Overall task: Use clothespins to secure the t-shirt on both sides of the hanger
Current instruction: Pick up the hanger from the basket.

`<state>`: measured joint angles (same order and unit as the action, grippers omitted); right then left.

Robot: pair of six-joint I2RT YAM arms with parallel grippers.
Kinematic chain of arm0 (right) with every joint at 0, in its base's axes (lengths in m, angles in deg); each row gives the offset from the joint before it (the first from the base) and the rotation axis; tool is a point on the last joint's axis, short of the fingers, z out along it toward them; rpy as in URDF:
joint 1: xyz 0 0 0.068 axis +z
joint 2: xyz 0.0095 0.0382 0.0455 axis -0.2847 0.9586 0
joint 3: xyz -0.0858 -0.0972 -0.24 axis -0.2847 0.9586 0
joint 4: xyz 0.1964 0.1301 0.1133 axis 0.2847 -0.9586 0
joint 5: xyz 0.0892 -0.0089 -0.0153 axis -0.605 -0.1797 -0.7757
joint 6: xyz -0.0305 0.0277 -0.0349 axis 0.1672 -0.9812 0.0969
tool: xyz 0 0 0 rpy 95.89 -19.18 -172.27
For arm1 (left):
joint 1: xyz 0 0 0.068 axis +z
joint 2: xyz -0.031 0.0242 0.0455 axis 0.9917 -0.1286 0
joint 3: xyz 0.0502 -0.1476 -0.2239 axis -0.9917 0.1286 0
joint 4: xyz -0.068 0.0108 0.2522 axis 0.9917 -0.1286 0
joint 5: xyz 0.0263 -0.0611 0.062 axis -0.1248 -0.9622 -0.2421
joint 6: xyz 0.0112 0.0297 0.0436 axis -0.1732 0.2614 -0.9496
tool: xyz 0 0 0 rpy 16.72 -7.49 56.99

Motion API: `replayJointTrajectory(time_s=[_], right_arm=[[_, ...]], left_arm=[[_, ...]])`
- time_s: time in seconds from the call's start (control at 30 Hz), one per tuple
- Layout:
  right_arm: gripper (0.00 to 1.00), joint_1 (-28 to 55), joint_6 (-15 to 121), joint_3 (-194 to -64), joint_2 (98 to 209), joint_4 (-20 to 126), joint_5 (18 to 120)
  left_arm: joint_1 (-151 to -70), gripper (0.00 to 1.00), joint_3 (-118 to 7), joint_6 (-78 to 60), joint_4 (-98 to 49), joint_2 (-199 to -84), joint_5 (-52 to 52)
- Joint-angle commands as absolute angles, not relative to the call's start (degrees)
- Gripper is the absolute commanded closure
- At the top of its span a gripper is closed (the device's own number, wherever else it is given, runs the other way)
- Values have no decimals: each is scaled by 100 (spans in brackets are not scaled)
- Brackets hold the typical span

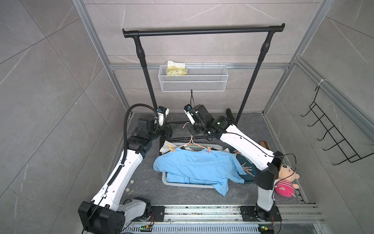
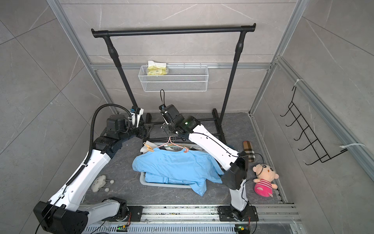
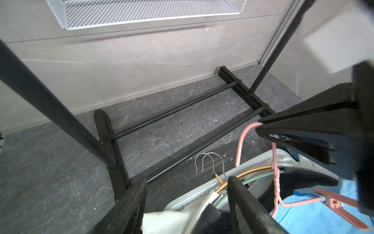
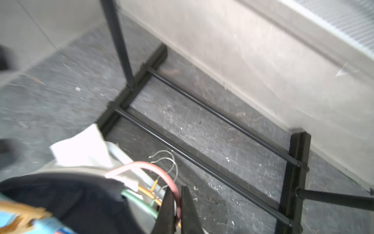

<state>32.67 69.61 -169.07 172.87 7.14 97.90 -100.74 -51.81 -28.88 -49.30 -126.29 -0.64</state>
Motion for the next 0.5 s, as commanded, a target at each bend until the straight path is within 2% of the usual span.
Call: replayJointTrajectory(time_s=[0.0,0.17,0.3,0.47], right_arm=[[100,3420,6886,-16448,16860,1561,9893],[100,3648,6877,-16102,16577,1726,10024],[100,3749,6889,-15940,16450,1805,10067],[100,3815,6831,-15718,16195,1934,10063]], left_arm=[[-10479,35,-5382,-3667,-5216,-12607,50],[-11079,35,-5401,-4071,-5274,-12690,366],[-11225,36,-5364,-4097,-5174,-12710,623],[-11328,48,-5272,-3969,-4790,-12741,1107]])
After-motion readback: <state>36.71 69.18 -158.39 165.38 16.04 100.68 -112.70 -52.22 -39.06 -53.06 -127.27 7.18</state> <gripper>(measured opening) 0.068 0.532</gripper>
